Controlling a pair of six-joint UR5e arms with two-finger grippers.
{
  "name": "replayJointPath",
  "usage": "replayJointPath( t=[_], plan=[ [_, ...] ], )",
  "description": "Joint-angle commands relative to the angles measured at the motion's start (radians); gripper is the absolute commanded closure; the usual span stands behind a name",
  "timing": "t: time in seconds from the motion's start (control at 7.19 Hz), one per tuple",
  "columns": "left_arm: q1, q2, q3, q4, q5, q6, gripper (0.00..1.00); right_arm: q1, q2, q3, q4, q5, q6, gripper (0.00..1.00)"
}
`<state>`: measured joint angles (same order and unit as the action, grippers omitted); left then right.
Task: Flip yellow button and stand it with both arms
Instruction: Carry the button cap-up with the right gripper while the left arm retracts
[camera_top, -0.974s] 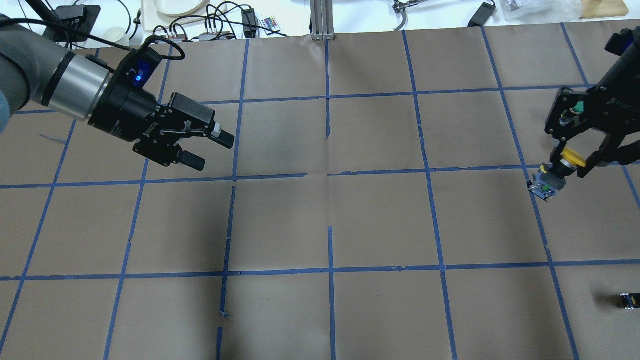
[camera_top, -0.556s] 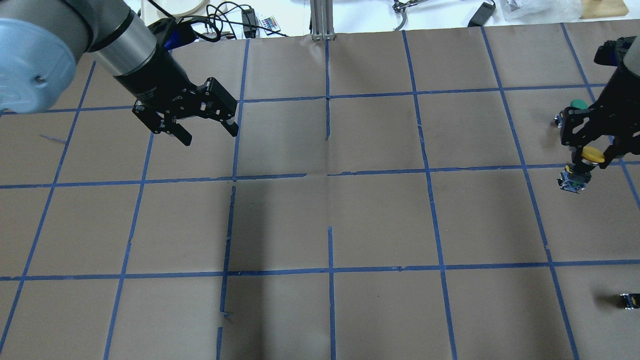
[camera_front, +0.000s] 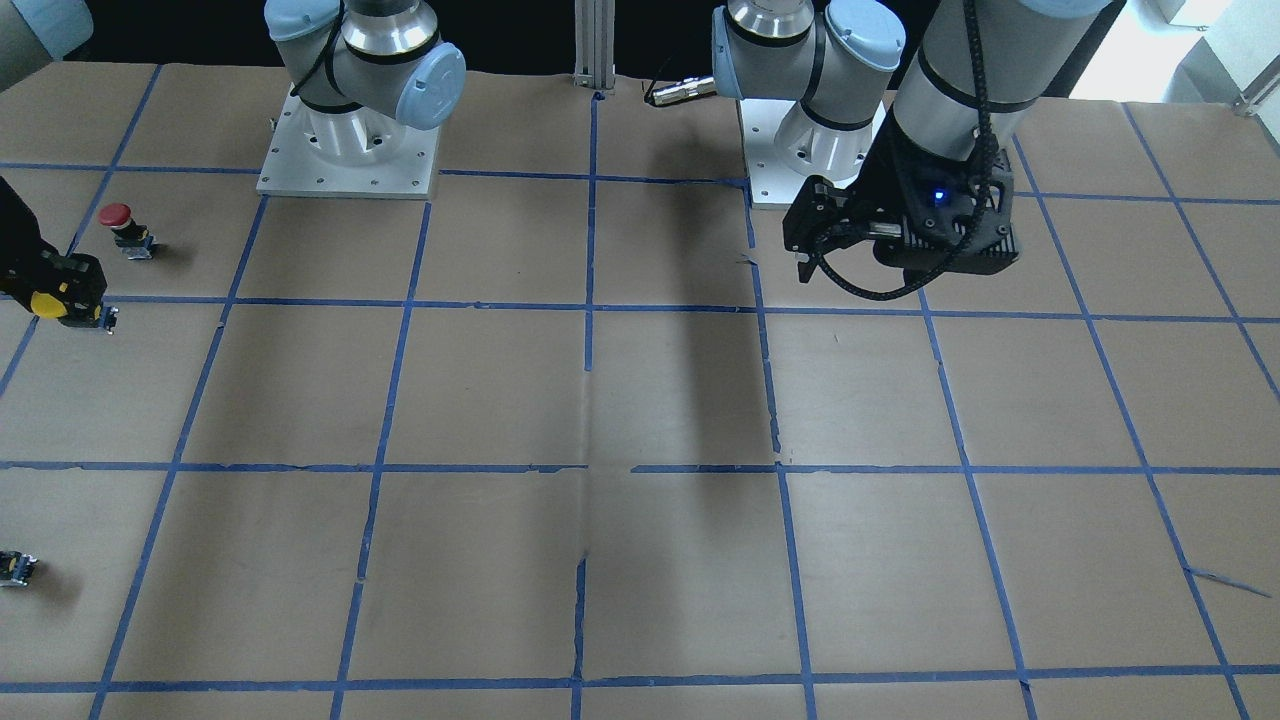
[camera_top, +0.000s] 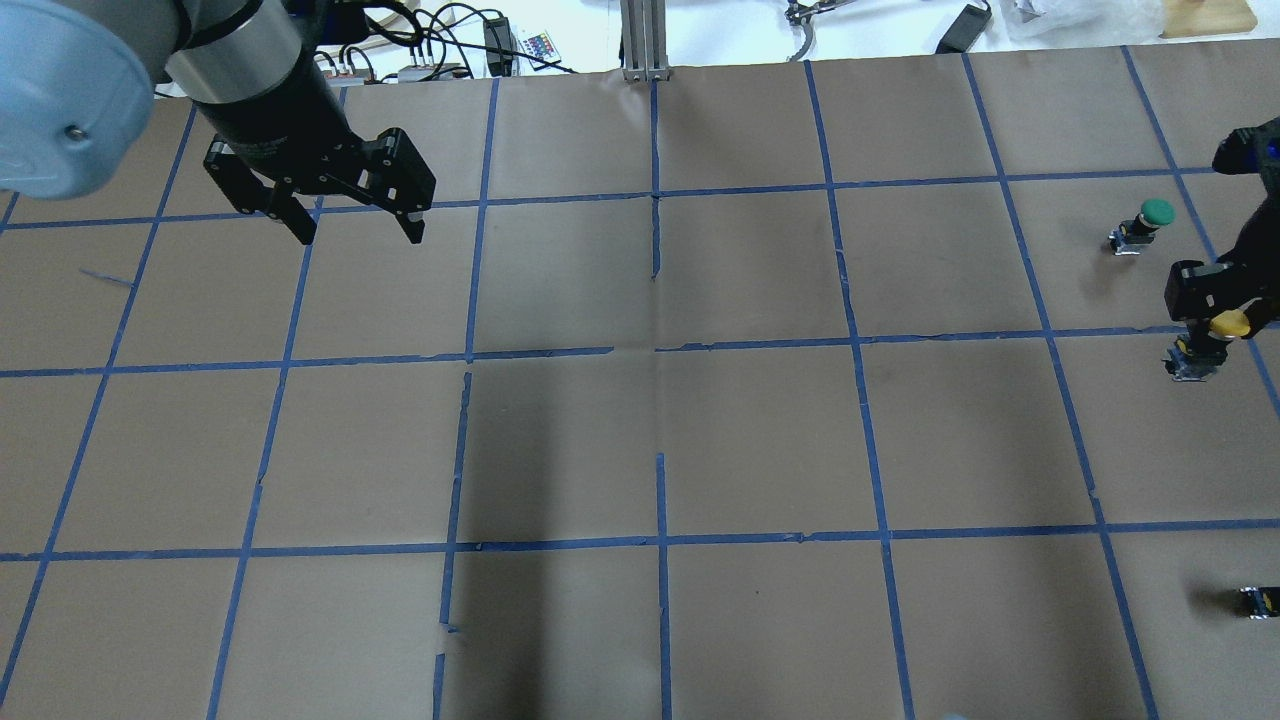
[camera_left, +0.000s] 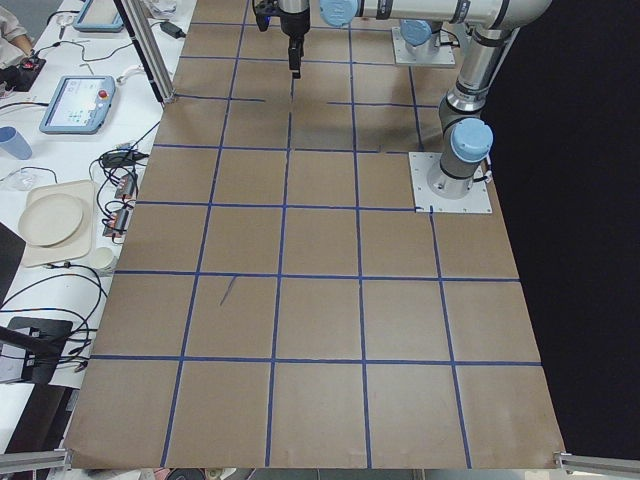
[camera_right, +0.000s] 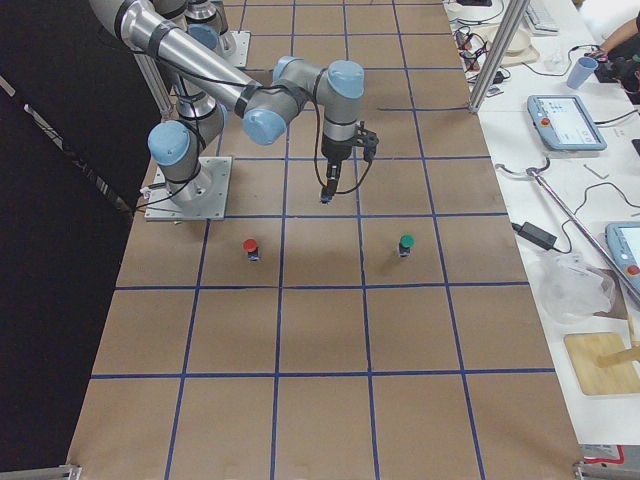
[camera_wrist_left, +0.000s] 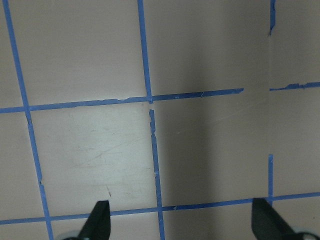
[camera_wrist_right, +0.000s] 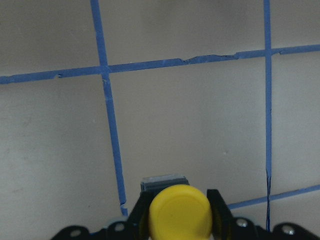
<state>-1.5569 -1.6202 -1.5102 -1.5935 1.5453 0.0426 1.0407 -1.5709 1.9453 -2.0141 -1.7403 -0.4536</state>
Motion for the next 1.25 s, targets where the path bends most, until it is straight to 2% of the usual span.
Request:
replayJointPath(
  t=[0.0, 0.28, 0.42, 0.7, 1.11],
  plan=[
    [0.058, 0.017, -0.010, 0.020, -0.017, -0.009, 0.00, -0.050, 0.023, 0.058, -0.157, 0.030, -0.108, 0.94],
    [0.029, -0.003, -0.008, 0.027, -0.008, -0.059, 0.00, -0.098, 0.074, 0.064, -0.231, 0.034, -0.149, 0.95],
    [0.002, -0.007, -0.010, 0.029, 0.039, -0.059, 0.01, -0.132, 0.090, 0.078, -0.253, 0.085, -0.177, 0.95],
    [-0.006, -0.004, -0.015, 0.032, 0.055, -0.102, 0.01, -0.142, 0.121, 0.160, -0.469, 0.105, -0.273, 0.94],
    [-0.006, -0.014, -0.015, 0.032, 0.055, -0.099, 0.01, -0.143, 0.164, 0.172, -0.512, 0.110, -0.274, 0.94]
  ],
)
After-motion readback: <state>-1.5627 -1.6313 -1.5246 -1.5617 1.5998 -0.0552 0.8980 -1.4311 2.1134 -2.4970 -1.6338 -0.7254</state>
